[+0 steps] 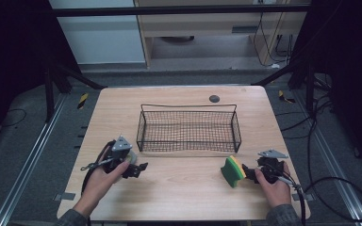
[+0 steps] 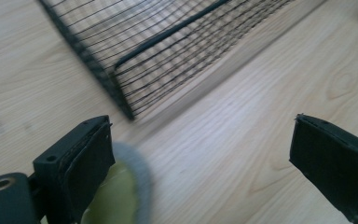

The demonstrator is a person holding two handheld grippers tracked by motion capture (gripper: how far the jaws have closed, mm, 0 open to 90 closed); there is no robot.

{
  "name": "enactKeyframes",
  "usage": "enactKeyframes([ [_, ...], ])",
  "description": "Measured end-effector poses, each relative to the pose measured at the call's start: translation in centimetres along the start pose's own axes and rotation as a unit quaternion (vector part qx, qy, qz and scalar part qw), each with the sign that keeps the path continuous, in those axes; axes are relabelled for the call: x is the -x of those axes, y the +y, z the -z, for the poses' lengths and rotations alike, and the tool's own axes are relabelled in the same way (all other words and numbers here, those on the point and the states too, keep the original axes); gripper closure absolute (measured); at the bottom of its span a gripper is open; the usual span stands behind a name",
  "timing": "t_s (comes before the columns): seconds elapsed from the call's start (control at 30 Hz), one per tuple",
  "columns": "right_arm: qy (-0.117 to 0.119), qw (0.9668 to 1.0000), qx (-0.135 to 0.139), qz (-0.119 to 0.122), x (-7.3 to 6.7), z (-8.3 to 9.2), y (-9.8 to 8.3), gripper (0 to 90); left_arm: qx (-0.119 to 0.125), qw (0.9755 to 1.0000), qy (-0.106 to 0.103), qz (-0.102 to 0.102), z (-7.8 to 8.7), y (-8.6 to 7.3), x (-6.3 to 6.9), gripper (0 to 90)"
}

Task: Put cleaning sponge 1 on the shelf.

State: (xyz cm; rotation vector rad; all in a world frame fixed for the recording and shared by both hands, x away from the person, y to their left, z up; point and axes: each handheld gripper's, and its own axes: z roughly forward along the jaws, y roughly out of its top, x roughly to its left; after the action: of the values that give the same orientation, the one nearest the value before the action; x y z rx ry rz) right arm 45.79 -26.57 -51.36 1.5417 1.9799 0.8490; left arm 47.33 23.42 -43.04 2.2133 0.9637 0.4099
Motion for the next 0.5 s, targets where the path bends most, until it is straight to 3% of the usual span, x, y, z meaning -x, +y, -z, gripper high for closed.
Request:
enactKeyframes([
  [0.13, 0.0, 1.0, 0.0, 0.0, 0.0, 0.0, 0.0, 0.6, -0.014, 0.9999, 0.0, -0.001, 0.4, -0.2, -1.0, 5.4],
  [0.23, 0.003, 1.0, -0.001, 0.0, 0.0, 0.0, 0.0, 0.5, -0.034, 0.9992, 0.016, -0.015, 0.9, -0.3, -1.6, 5.2],
  [0.5, 0.003, 1.0, -0.001, 0.002, 0.0, 0.0, 0.0, 0.5, -0.059, 0.9976, 0.031, -0.021, 1.3, -1.1, -1.8, 4.3],
])
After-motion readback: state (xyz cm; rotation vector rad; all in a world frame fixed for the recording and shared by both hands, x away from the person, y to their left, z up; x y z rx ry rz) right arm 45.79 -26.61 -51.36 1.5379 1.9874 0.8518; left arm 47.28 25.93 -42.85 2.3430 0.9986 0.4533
